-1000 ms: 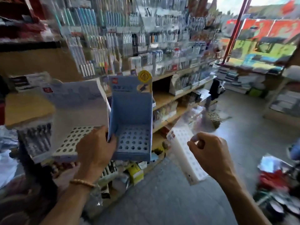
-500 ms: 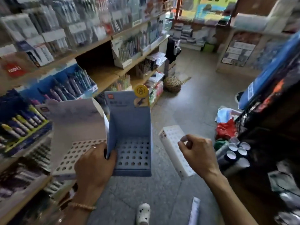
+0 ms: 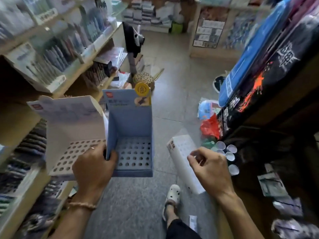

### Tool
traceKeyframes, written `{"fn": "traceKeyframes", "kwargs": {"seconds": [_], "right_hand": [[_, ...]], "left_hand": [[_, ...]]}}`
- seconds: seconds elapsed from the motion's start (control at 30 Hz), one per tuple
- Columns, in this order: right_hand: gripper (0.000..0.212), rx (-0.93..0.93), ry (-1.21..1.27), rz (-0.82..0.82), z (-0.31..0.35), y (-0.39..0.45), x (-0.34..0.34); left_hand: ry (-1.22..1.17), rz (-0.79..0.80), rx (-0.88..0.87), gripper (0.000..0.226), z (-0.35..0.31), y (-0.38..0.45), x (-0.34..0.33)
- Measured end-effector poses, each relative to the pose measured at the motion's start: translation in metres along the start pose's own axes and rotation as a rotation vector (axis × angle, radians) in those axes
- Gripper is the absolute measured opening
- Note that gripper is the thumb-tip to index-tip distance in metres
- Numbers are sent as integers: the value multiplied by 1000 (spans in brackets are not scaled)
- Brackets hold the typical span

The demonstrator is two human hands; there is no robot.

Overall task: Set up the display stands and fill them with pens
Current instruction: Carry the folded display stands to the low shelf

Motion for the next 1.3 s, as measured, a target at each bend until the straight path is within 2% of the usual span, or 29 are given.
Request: {"fn": "traceKeyframes", "kwargs": {"seconds": [0.2,0.33,0.4,0.6,0.9,1.03,1.3], "right_hand": [[11,-48,50,4,-88,118,-8],[9,-15,67,23,-134,214,4],[8,3,59,39,-157,256,7],[12,-10,68,67,-219,350,-4],[17,-145,40,40,-306,506,-28],[10,-153,5,8,-338,588,-16],[14,-134,5,-6,-422,762,-42]], "left_hand": [[59,73,46,30,-63,52,-76],[57,19,93,33,-116,92,-101],[61,44,109,35,-145,113,-115],[99,73,166,22,-211,201,-170],[68,72,46,22,-335,416,-271],[13,84,-10,23,-398,503,-302],[36,72,-84,22,-484,631,-389]]}}
Point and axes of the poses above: each hand's wrist, its own y-axis towards the middle knuckle, its own x-axis out of the back of the hand, z = x × y, the point moved 4 cm from there along y, towards the middle knuckle, and after that the axes turned 14 degrees about x, right-handed, at the moved point
